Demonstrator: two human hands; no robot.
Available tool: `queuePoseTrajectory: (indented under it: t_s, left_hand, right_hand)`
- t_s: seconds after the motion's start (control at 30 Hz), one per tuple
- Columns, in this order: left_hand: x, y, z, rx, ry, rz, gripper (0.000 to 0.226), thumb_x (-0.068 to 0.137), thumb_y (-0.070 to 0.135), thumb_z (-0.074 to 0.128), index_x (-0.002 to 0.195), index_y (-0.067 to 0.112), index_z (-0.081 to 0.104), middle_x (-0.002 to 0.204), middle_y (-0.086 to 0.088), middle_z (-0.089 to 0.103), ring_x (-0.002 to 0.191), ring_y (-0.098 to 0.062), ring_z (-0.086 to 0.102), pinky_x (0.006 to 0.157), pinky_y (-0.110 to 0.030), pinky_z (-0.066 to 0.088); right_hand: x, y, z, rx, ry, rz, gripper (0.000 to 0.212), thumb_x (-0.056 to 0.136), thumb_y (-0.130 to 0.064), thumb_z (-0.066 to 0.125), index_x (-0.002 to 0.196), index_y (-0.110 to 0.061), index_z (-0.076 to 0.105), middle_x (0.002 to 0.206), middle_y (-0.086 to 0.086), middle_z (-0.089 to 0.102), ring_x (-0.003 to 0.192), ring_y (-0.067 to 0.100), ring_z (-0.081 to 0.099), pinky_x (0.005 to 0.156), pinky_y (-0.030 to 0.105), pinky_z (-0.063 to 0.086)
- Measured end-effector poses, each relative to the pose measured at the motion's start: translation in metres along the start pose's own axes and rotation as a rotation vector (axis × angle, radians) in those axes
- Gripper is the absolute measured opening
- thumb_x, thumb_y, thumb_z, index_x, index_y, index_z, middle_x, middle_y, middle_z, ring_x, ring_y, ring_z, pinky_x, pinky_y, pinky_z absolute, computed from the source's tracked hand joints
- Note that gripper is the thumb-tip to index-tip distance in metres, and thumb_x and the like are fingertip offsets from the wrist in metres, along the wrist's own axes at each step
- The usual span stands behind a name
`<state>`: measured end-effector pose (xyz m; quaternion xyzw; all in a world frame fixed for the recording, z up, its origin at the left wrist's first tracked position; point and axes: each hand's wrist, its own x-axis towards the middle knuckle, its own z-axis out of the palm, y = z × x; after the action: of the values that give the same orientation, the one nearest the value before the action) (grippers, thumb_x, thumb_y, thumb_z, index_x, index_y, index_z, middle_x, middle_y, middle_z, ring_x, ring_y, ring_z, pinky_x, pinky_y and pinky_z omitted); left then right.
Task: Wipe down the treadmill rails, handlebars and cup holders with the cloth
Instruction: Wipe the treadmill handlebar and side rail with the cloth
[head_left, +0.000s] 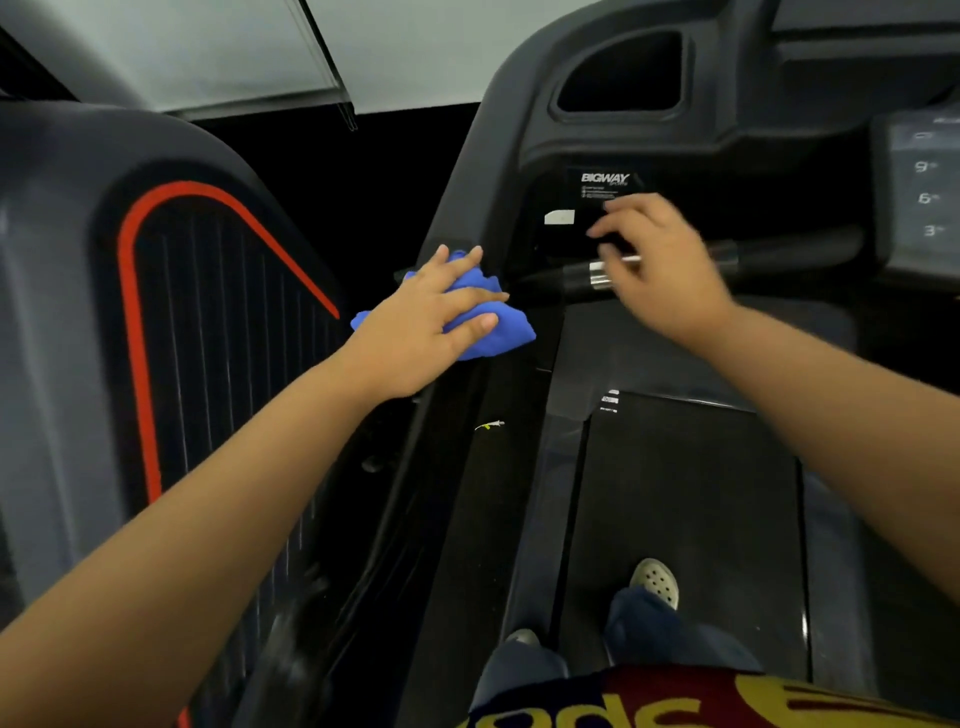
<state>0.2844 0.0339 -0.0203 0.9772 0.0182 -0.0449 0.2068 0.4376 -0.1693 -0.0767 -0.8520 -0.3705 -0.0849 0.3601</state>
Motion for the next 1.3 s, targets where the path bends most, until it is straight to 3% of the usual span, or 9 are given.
queuePoseTrajectory:
  t_s: [0.13, 0.27, 0.43, 0.6, 0.73, 0.87, 1.03, 1.2, 1.3]
  left_hand:
    - [-0.022, 0.000, 0.003, 0.000, 0.017, 0.001, 0.042, 0.098, 0.037, 0.042, 0.139, 0.033, 0.043, 0.158, 0.006, 0.012, 0.146, -0.015, 0.001, 0.115, -0.032, 0.009]
    - [-0.040, -0.002, 0.003, -0.103, 0.051, 0.069, 0.048, 0.095, 0.025, 0.045, 0.142, 0.023, 0.038, 0.154, 0.004, 0.026, 0.143, -0.020, 0.025, 0.111, -0.036, 0.032]
    - [-0.056, -0.007, 0.008, -0.076, 0.082, 0.037, 0.039, 0.094, 0.029, 0.043, 0.131, 0.019, 0.048, 0.142, 0.004, 0.041, 0.134, -0.023, 0.039, 0.103, -0.045, 0.042]
    - [-0.070, -0.008, 0.006, -0.157, 0.054, 0.080, 0.031, 0.090, 0.036, 0.042, 0.118, 0.027, 0.052, 0.131, 0.006, 0.048, 0.131, -0.028, 0.040, 0.102, -0.049, 0.041]
    - [-0.089, -0.012, 0.004, -0.250, 0.027, 0.061, 0.032, 0.093, 0.041, 0.037, 0.122, 0.033, 0.050, 0.147, 0.011, 0.034, 0.142, -0.019, 0.024, 0.109, -0.047, 0.034]
    - [-0.112, -0.008, 0.003, -0.408, 0.044, -0.012, 0.040, 0.099, 0.029, 0.037, 0.138, 0.037, 0.037, 0.150, 0.017, 0.032, 0.141, -0.004, 0.022, 0.116, -0.035, 0.025]
    - [-0.152, -0.011, 0.002, -0.547, -0.036, -0.113, 0.067, 0.096, 0.018, 0.036, 0.145, 0.048, 0.003, 0.152, 0.021, 0.023, 0.133, 0.011, 0.025, 0.106, -0.009, 0.020]
    - [-0.210, -0.028, 0.009, -0.917, 0.209, -0.143, 0.053, 0.091, 0.033, 0.043, 0.143, 0.031, 0.032, 0.143, 0.024, 0.040, 0.135, 0.002, 0.034, 0.106, -0.024, 0.034]
    - [-0.244, -0.041, 0.019, -0.936, 0.299, -0.328, 0.073, 0.068, 0.071, 0.060, 0.132, 0.045, 0.037, 0.135, 0.032, 0.043, 0.137, 0.004, 0.029, 0.102, -0.014, 0.030]
  right_hand:
    - [-0.028, -0.090, 0.035, 0.356, -0.074, -0.093, 0.040, 0.094, -0.028, 0.044, 0.127, -0.006, 0.052, 0.142, 0.011, 0.043, 0.133, 0.018, 0.037, 0.112, 0.029, 0.028]
    - [-0.045, -0.136, 0.058, 0.534, -0.189, -0.013, 0.053, 0.098, -0.036, 0.033, 0.144, -0.009, 0.033, 0.154, 0.007, 0.026, 0.144, 0.016, 0.016, 0.119, 0.039, 0.015]
    - [-0.062, -0.150, 0.074, 0.608, -0.116, 0.113, 0.052, 0.098, -0.038, 0.033, 0.144, -0.013, 0.034, 0.153, 0.004, 0.029, 0.142, 0.013, 0.022, 0.117, 0.035, 0.022]
    - [-0.072, -0.166, 0.081, 0.690, -0.045, 0.168, 0.055, 0.096, -0.040, 0.033, 0.143, -0.012, 0.034, 0.146, 0.006, 0.036, 0.136, 0.014, 0.031, 0.115, 0.038, 0.026]
    - [-0.087, -0.178, 0.085, 0.795, -0.057, 0.202, 0.051, 0.102, -0.027, 0.030, 0.149, -0.012, 0.017, 0.147, 0.000, 0.029, 0.131, -0.005, 0.029, 0.111, 0.016, 0.024]
    - [-0.098, -0.189, 0.086, 0.793, -0.045, 0.194, 0.053, 0.102, -0.023, 0.032, 0.150, -0.011, 0.011, 0.142, -0.014, 0.028, 0.128, -0.016, 0.025, 0.105, 0.007, 0.022]
    - [-0.129, -0.202, 0.078, 0.698, -0.111, 0.090, 0.053, 0.098, -0.027, 0.047, 0.146, -0.017, 0.028, 0.153, 0.000, 0.030, 0.141, 0.006, 0.023, 0.116, 0.024, 0.020]
    - [-0.169, -0.220, 0.072, 0.617, -0.109, 0.100, 0.047, 0.089, -0.034, 0.056, 0.133, -0.017, 0.053, 0.148, -0.004, 0.039, 0.140, 0.007, 0.028, 0.115, 0.031, 0.025]
    - [-0.157, -0.221, 0.062, 0.170, -0.019, -0.161, 0.037, 0.090, -0.034, 0.054, 0.114, -0.008, 0.064, 0.144, 0.007, 0.045, 0.142, 0.018, 0.023, 0.118, 0.041, 0.014]
